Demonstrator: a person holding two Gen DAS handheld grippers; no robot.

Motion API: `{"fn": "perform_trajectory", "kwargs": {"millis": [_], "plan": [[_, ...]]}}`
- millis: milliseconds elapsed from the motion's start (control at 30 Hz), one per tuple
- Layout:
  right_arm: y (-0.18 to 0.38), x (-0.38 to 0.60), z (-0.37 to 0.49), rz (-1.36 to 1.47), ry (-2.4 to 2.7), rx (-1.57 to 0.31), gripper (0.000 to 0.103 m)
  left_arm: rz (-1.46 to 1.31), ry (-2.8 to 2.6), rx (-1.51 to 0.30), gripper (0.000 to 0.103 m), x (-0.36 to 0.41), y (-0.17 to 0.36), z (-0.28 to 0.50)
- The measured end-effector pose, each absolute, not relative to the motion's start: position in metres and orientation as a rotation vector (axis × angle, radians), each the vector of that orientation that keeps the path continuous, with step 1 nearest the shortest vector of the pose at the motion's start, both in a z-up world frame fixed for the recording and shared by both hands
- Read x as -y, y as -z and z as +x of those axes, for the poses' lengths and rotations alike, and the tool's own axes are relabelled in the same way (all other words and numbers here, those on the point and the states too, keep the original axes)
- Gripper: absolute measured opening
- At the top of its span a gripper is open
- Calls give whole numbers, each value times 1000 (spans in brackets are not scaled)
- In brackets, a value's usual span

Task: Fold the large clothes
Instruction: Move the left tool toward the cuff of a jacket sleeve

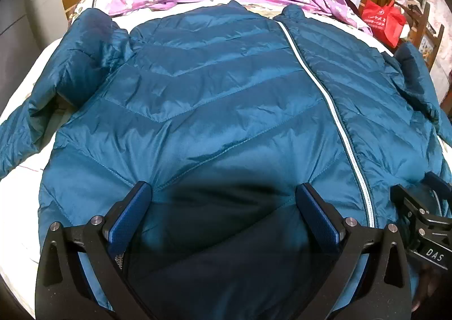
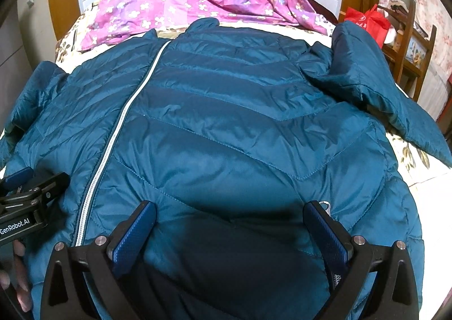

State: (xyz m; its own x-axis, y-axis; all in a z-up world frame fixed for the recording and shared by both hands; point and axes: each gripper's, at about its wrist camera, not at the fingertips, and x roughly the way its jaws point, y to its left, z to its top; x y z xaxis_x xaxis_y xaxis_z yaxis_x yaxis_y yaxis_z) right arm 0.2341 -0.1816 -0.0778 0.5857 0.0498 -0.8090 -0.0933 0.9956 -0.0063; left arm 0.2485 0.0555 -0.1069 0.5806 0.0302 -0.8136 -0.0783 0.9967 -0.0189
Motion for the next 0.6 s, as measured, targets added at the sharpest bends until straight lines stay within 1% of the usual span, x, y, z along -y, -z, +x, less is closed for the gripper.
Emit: {"fn": "perform_trajectory", "kwargs": {"millis": [167,267,367,400,500,600], "plan": [[78,182,235,-46,-85,-939,103,-78,-85,-900,103,-63,96,237],[77,183,233,-39,-83,-930,103,-101,-94,-817,103,-83,68,217],[70,188,227,-20,-71,-894,103,-116,-145,-751,103,-124,35,199],[62,191,220,3,-62,-858,103,-126,-183,-736,103,-148,24,192],[30,199,195,70,-110,-751,103,-113,-282,-735,103,-214,10,181],[1,201,168,18,-151,-648,103,-103,-412,-761,103,-286,12,177]]}}
